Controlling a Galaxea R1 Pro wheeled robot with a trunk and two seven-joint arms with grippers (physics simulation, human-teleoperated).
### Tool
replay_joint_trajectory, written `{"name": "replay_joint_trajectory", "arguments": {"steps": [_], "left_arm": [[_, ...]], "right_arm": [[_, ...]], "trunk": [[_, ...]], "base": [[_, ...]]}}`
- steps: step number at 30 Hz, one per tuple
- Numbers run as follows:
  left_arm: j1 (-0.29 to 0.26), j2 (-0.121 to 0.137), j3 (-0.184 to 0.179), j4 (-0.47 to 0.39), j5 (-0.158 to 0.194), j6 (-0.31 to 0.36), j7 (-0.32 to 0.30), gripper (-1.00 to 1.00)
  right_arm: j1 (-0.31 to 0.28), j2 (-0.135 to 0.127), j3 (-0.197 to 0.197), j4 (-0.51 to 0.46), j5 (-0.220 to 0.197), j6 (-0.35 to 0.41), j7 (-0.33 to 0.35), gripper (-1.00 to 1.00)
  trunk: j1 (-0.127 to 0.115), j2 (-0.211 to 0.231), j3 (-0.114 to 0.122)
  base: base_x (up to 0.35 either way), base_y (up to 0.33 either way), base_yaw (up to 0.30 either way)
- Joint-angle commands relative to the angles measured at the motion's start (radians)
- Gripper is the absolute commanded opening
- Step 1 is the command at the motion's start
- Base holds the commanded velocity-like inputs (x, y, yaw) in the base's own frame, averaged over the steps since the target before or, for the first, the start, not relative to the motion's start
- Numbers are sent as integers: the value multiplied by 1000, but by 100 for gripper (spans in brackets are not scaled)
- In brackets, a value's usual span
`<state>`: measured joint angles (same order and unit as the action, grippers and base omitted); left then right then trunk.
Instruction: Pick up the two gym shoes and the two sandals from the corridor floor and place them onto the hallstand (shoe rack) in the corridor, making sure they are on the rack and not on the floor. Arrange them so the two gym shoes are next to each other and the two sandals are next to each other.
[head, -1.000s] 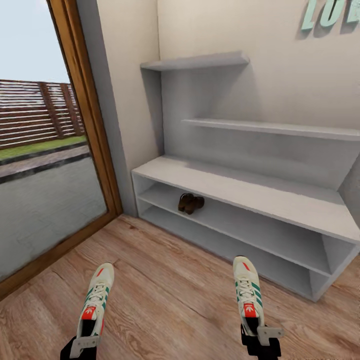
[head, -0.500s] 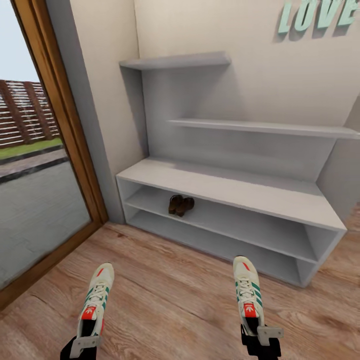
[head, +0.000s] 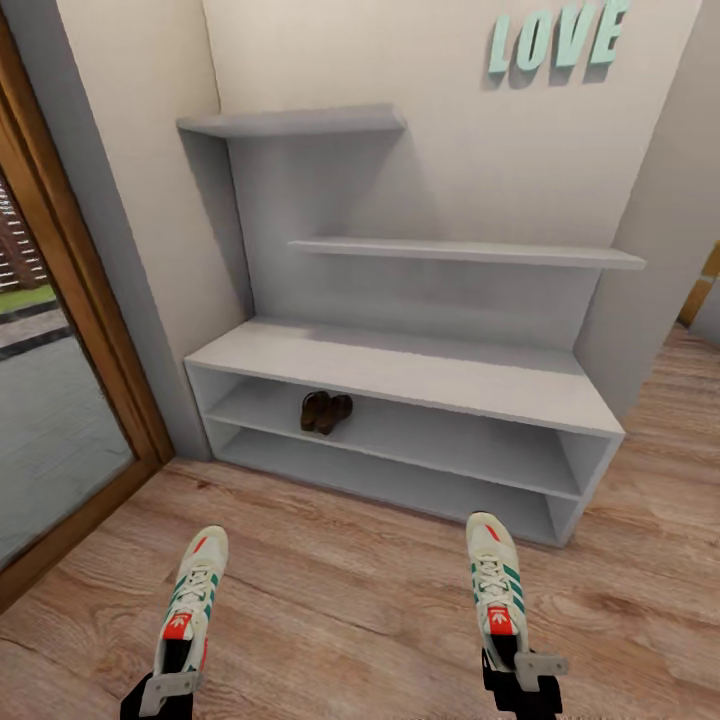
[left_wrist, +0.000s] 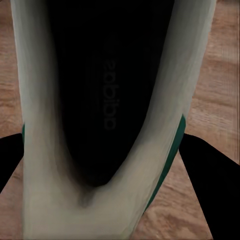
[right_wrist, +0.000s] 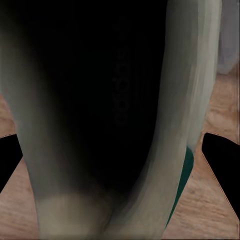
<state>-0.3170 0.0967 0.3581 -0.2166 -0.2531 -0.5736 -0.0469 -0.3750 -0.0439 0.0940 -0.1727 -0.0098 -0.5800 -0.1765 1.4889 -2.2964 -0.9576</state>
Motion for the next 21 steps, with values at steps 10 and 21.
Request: {"name": "replay_joint_trajectory", "arguments": {"steps": [10, 21], "left_arm": [[-1, 0, 9, 0, -6, -3, -5, -100], [-1, 0, 9, 0, -6, -3, -5, -100]], "right_arm": [[-1, 0, 9, 1, -1, -1, -9, -100], [-1, -1, 9, 1, -1, -1, -9, -100]], "trunk": [[0, 0, -1], [0, 0, -1]], "base": [[0, 0, -268], [0, 163, -268]]}}
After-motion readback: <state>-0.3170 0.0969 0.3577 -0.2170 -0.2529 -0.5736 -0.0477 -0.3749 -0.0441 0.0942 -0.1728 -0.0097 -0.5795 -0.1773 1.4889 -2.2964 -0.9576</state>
